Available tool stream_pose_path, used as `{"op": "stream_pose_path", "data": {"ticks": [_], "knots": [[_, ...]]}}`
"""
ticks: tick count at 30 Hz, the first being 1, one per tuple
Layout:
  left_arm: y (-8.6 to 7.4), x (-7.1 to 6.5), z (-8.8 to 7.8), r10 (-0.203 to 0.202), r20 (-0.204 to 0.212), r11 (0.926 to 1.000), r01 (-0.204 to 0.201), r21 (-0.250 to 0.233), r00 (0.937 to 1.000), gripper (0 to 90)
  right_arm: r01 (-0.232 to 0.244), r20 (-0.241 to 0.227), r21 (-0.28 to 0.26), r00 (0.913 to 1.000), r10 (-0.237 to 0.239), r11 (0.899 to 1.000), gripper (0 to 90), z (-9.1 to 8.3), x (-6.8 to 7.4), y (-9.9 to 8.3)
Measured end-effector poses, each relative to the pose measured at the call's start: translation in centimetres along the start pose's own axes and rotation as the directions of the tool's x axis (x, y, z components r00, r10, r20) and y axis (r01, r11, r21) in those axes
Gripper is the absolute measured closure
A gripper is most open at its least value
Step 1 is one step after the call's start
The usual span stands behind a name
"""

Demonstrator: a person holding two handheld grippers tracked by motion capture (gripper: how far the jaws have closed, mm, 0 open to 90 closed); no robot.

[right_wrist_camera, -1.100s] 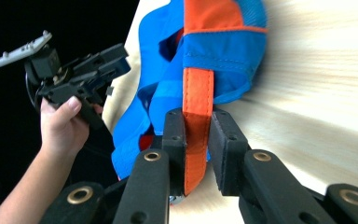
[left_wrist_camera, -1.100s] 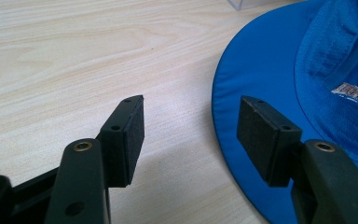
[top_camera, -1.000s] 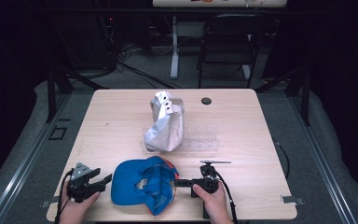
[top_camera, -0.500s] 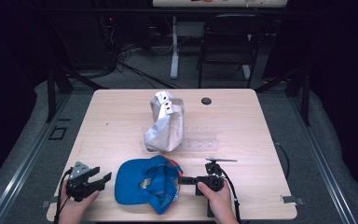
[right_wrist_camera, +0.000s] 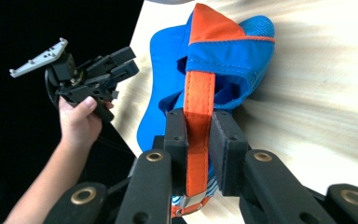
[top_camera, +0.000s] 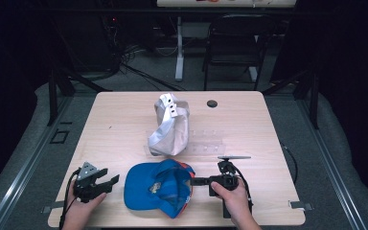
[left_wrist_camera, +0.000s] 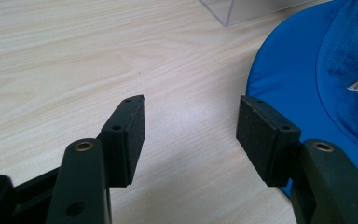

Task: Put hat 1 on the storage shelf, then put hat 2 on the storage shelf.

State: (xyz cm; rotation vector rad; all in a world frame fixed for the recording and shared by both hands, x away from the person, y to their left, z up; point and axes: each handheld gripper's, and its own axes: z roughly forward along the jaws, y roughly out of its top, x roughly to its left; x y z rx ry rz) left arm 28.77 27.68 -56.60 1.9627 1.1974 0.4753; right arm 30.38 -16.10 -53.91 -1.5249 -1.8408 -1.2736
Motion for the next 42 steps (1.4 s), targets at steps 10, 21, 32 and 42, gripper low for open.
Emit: {"op": "stream_pose_path", "data": {"ticks": [10,21,32,42], "knots": [[0.4,-0.3,0.3,0.012,0.013,0.9999,-0.012,-0.004,0.9998,42.6,0.004,-0.032,0.029,0.9995,-0.003,1.0,77.9,-1.5,1.0,1.4],[0.5,-0.2,0.4,0.016,0.012,0.9999,-0.016,-0.001,0.9998,43.4,-0.026,-0.076,0.025,0.9968,0.028,0.999,78.0,-3.4,1.5,2.6],[0.6,-0.3,0.6,0.021,0.017,0.9998,-0.021,-0.002,0.9996,43.4,-0.039,-0.112,-0.001,0.993,0.039,0.999,78.0,-5.2,2.7,3.4],[0.5,-0.2,0.6,0.021,0.015,0.9998,-0.021,-0.003,0.9997,43.4,-0.066,-0.159,-0.03,0.9854,0.06,0.997,78.0,-7.4,3.6,4.3]]}}
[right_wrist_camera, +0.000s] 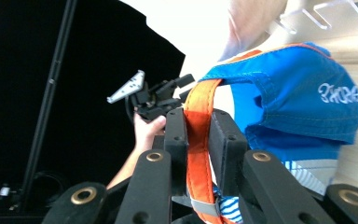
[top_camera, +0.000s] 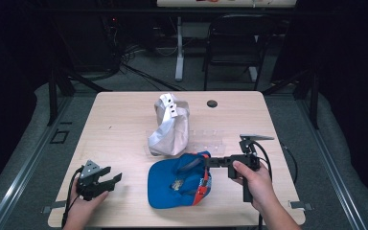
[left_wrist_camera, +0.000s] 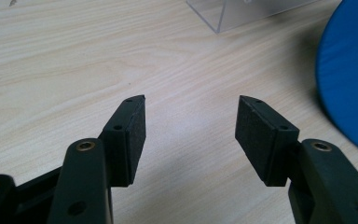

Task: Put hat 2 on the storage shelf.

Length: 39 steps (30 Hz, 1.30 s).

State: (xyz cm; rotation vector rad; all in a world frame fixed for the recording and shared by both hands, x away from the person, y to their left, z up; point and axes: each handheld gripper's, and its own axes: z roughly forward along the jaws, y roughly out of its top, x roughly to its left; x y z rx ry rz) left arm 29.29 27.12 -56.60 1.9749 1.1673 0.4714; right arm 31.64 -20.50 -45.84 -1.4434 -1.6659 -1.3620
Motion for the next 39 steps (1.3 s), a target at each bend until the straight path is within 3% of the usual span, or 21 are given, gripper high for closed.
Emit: {"op": "stream_pose_path", "data": {"ticks": [7,8,10,16,20,22,30,32,39], "knots": [[0.2,-0.1,-0.4,-0.005,-0.003,0.9997,0.004,-0.024,1.0,43.4,-0.021,-0.031,-0.012,0.9993,0.02,1.0,78.1,-1.1,2.1,0.9],[0.2,-0.1,-0.5,0.006,-0.001,1.0,-0.006,-0.002,1.0,43.4,-0.024,-0.037,-0.009,0.999,0.023,1.0,78.1,-1.2,2.4,1.0],[0.2,-0.2,-0.4,0.007,-0.001,1.0,-0.007,-0.004,1.0,43.4,-0.028,-0.044,-0.012,0.9986,0.028,1.0,78.2,-1.3,2.6,1.1],[0.1,0.1,-0.5,-0.003,-0.004,1.0,0.003,-0.007,1.0,43.4,-0.078,-0.11,-0.038,0.9912,0.073,0.996,78.2,-2.1,4.3,1.9],[0.1,0.2,-0.5,-0.001,-0.006,1.0,0.001,-0.006,1.0,43.4,-0.095,-0.128,-0.046,0.9879,0.088,0.994,78.2,-2.3,4.8,2.1],[0.2,0.2,-0.5,0.001,-0.003,1.0,-0.001,-0.008,1.0,43.4,-0.124,-0.149,-0.038,0.9818,0.117,0.992,78.2,-2.6,4.9,2.3],[0.1,0.2,-0.5,-0.002,-0.006,1.0,0.002,-0.009,1.0,43.4,-0.126,-0.138,-0.096,0.984,0.112,0.987,78.4,-4.1,5.7,3.4],[0.1,0.2,-0.5,-0.002,-0.005,1.0,0.002,-0.01,1.0,43.4,-0.143,-0.136,-0.128,0.9827,0.125,0.981,78.3,-4.7,6.0,3.8],[0.2,0.2,-0.6,-0.005,-0.005,0.9998,0.005,-0.017,1.0,43.4,-0.132,-0.142,-0.179,0.984,0.108,0.975,78.4,-6.0,7.4,5.3]]}}
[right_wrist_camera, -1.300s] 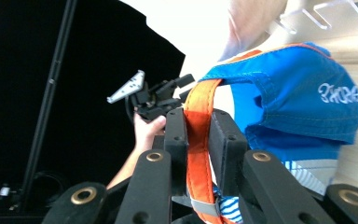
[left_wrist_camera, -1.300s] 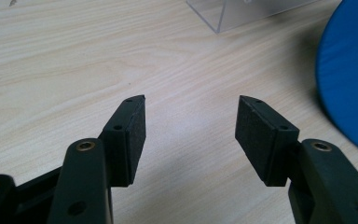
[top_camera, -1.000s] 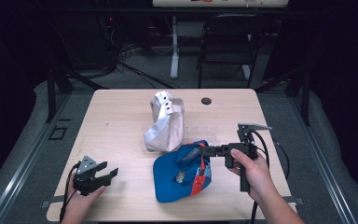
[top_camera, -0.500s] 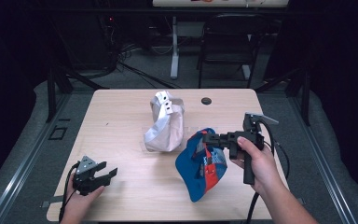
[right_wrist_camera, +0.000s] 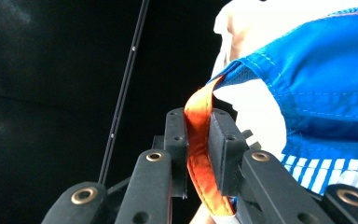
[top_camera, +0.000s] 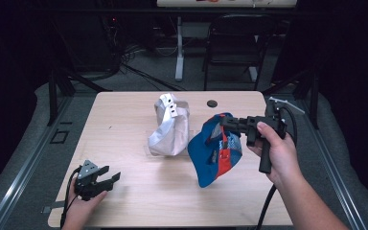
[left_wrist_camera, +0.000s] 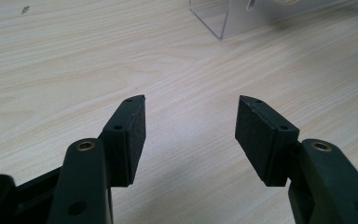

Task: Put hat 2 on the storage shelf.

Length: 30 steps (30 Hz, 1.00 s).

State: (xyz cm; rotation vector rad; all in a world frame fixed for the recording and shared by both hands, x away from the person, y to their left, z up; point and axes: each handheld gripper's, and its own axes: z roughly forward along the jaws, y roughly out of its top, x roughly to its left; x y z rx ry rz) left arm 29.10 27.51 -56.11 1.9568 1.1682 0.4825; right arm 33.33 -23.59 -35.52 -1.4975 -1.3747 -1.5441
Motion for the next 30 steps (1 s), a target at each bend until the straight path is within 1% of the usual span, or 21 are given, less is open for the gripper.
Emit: {"op": "stream_pose_path", "data": {"ticks": [1,2,5,10,11,14,17,18,19,20,21,22,25,26,28,30], "knots": [[0.0,0.1,-0.1,0.004,-0.002,1.0,-0.004,0.007,1.0,43.4,-0.001,0.002,-0.008,1.0,0.001,1.0,78.4,0.0,0.2,0.1],[0.0,0.1,0.0,0.001,-0.006,1.0,-0.001,-0.008,1.0,43.4,0.007,0.004,-0.013,1.0,-0.007,1.0,78.4,0.0,0.4,0.4],[0.0,0.1,-0.1,-0.001,-0.004,1.0,0.001,-0.008,1.0,43.4,0.009,0.006,-0.029,0.9999,-0.009,1.0,78.4,-0.1,0.8,1.1],[0.0,0.2,-0.2,-0.004,-0.003,1.0,0.004,-0.003,1.0,43.4,0.013,0.012,-0.077,0.9998,-0.012,0.997,78.4,-0.2,1.6,2.3],[0.0,0.2,-0.2,-0.004,-0.003,1.0,0.004,-0.003,1.0,43.4,0.013,0.012,-0.077,0.9998,-0.012,0.997,78.4,-0.2,1.6,2.3],[0.0,0.2,-0.2,-0.001,-0.005,0.9999,0.001,-0.01,1.0,43.4,0.02,0.023,-0.114,0.9996,-0.018,0.993,78.4,-0.2,2.3,3.4],[0.0,0.2,-0.2,-0.003,-0.004,0.9999,0.003,-0.01,1.0,43.4,0.021,0.033,-0.139,0.9993,-0.016,0.99,78.4,-0.1,2.8,4.2],[0.0,0.2,-0.2,-0.003,-0.004,0.9999,0.003,-0.01,1.0,43.4,0.028,0.037,-0.141,0.9991,-0.023,0.99,78.4,-0.1,2.9,4.5],[0.0,0.2,-0.2,-0.002,-0.005,1.0,0.002,-0.01,1.0,43.4,0.024,0.041,-0.157,0.999,-0.018,0.987,78.4,0.0,3.0,4.7],[0.0,0.3,-0.3,0.003,-0.006,1.0,-0.003,-0.001,1.0,43.4,0.028,0.045,-0.159,0.9988,-0.021,0.987,78.4,0.1,3.1,5.0],[0.0,0.3,-0.3,0.004,-0.006,1.0,-0.004,0.0,1.0,43.4,0.023,0.045,-0.173,0.9989,-0.016,0.985,78.4,0.2,3.2,5.3],[0.1,0.3,-0.4,0.005,-0.002,1.0,-0.005,0.007,1.0,43.4,0.032,0.05,-0.172,0.9985,-0.023,0.985,78.4,0.2,3.2,5.6],[0.1,0.4,-0.4,0.004,-0.004,1.0,-0.004,0.006,1.0,43.4,0.033,0.061,-0.198,0.9979,-0.021,0.98,78.4,0.4,3.3,6.4],[0.1,0.4,-0.4,0.002,-0.005,1.0,-0.002,0.005,1.0,43.4,0.027,0.064,-0.206,0.9979,-0.014,0.978,78.4,0.5,3.3,6.6],[0.1,0.4,-0.4,0.002,-0.005,1.0,-0.002,0.005,1.0,43.4,0.017,0.071,-0.223,0.9974,-0.001,0.975,78.4,0.8,3.1,7.0],[0.0,0.4,-0.4,0.004,-0.006,1.0,-0.004,0.007,1.0,43.4,0.019,0.084,-0.226,0.9965,0.0,0.974,78.4,1.1,2.8,7.4]]}}
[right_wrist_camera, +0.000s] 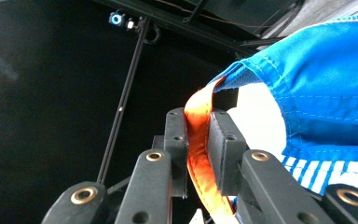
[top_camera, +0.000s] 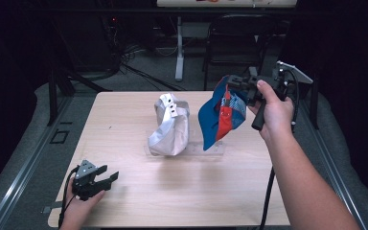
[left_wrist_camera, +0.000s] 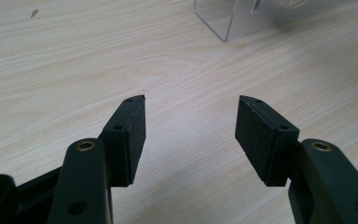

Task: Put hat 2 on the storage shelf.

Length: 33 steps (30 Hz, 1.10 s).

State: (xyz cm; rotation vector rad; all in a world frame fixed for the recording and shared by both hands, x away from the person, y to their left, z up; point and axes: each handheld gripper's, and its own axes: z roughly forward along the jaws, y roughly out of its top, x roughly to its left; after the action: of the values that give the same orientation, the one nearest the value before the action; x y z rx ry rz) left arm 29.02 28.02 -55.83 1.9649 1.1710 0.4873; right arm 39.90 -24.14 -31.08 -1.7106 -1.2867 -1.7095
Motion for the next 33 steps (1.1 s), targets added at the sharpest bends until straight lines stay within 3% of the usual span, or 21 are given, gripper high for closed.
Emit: {"op": "stream_pose_path", "data": {"ticks": [10,18,33], "knots": [[0.0,0.3,-0.3,-0.003,-0.004,0.9999,0.003,-0.013,1.0,43.4,-0.004,0.069,-0.015,0.9976,0.005,1.0,78.3,1.8,-0.8,0.6],[-0.1,0.5,-0.4,-0.003,-0.008,1.0,0.003,-0.006,1.0,43.4,-0.026,0.07,-0.017,0.9972,0.027,1.0,78.3,2.2,-1.5,0.6],[-0.1,0.3,-0.1,-0.003,-0.006,0.9999,0.003,-0.013,1.0,43.4,-0.024,0.081,-0.027,0.9964,0.026,0.999,78.3,1.5,-2.1,0.7]]}}
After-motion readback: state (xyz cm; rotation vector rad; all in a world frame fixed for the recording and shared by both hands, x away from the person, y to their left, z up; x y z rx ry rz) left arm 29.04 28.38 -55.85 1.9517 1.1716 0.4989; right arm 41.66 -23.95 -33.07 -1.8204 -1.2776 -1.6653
